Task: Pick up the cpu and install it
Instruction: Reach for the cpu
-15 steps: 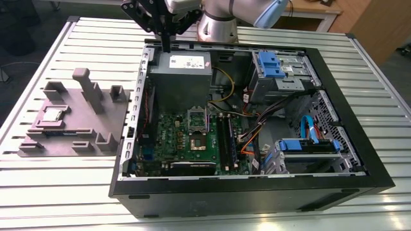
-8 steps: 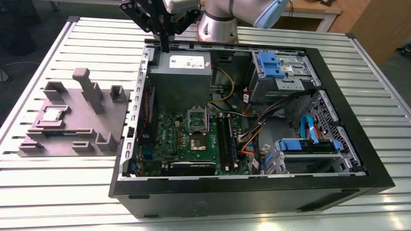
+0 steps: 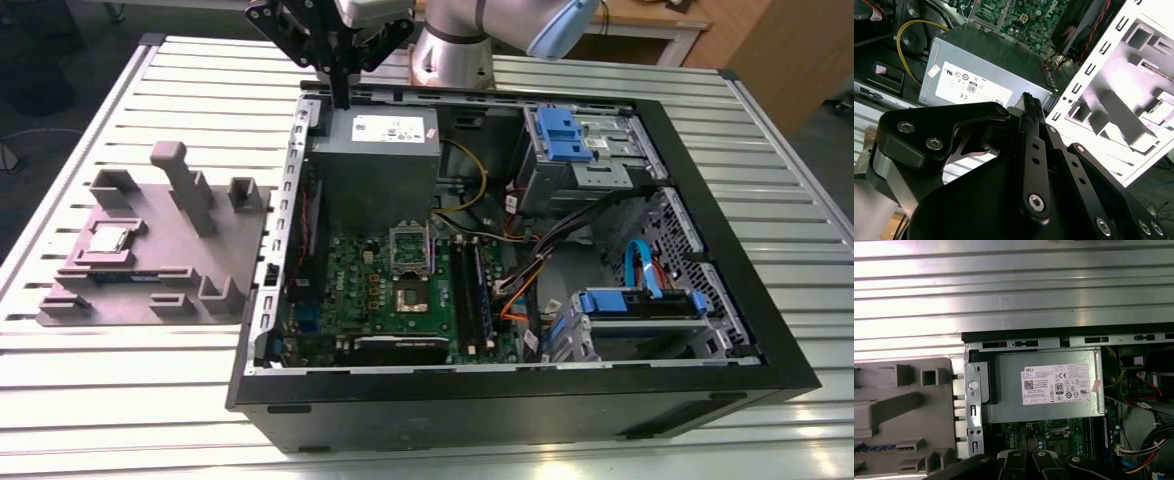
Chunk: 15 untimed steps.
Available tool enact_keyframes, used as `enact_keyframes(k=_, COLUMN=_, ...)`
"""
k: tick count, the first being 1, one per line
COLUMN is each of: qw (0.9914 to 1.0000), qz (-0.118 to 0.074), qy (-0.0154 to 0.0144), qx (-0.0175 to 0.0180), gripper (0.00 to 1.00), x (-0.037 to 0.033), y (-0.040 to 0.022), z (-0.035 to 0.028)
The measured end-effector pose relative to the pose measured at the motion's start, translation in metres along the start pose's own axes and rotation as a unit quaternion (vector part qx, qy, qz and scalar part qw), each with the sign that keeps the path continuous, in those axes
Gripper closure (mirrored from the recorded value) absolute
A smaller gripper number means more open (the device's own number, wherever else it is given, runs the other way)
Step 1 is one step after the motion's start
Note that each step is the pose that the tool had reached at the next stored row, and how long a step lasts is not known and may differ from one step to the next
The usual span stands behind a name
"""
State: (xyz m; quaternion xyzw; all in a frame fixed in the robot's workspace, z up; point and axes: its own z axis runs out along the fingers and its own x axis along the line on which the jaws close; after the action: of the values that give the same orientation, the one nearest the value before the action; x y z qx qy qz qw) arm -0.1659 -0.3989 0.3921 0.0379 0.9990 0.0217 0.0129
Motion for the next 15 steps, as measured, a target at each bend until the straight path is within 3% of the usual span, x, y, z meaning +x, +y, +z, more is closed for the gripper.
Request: enact_keyframes(k=15, qw=1.0, qz=0.0, qy=0.0, qx=0.0, gripper=0.9, x=0.0035, y=-0.0003, z=0.0)
